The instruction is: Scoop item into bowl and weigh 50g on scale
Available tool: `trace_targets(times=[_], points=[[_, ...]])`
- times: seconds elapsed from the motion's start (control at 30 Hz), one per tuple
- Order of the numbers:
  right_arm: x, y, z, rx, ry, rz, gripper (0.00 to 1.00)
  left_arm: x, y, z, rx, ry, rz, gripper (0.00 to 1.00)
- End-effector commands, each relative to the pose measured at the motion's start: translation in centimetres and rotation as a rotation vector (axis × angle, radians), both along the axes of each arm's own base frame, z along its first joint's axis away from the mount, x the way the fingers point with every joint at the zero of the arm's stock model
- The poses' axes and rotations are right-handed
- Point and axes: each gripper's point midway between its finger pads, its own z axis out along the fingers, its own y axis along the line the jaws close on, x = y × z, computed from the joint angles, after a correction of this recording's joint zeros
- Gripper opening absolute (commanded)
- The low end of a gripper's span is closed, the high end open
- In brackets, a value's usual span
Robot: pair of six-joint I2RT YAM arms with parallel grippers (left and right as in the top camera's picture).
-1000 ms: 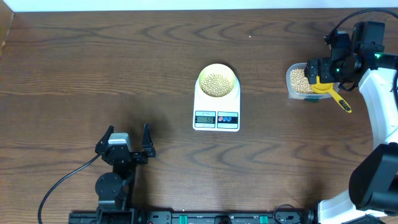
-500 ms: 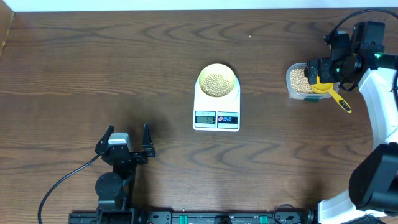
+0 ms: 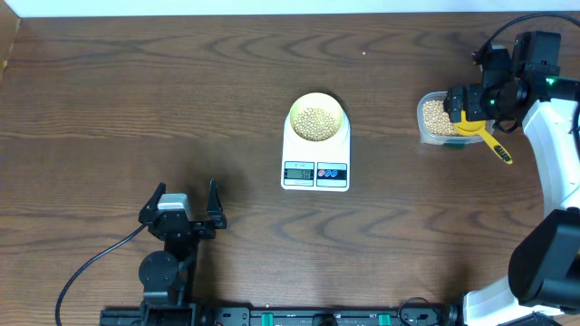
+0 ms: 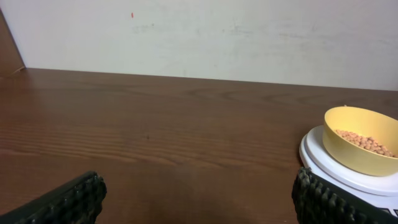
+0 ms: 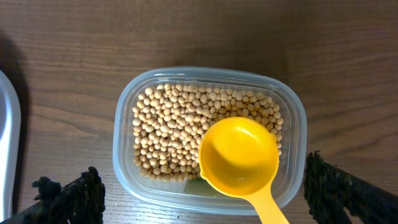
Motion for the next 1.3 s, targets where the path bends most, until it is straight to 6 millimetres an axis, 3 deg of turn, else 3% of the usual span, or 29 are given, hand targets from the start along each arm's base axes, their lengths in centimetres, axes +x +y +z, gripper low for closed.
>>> trace_targets(times=[0.0,0.77,1.27], points=[[0.0,-0.5,-0.2,0.006,0.004,-0.008,0.99,-0.1,0.3,-1.6,0.008,0.050,0.017,0.98],[-0.1,-0.5,0.1,0.005,-0.004,-0.009,0.99,-0.1,0.3,-1.6,0.008,0.050,0.017,0.98],[-0.7,-0.3,5.0,-0.016,-0.121,-0.008,0.99,-0.1,0.3,-1.6,0.008,0.050,0.017,0.98]])
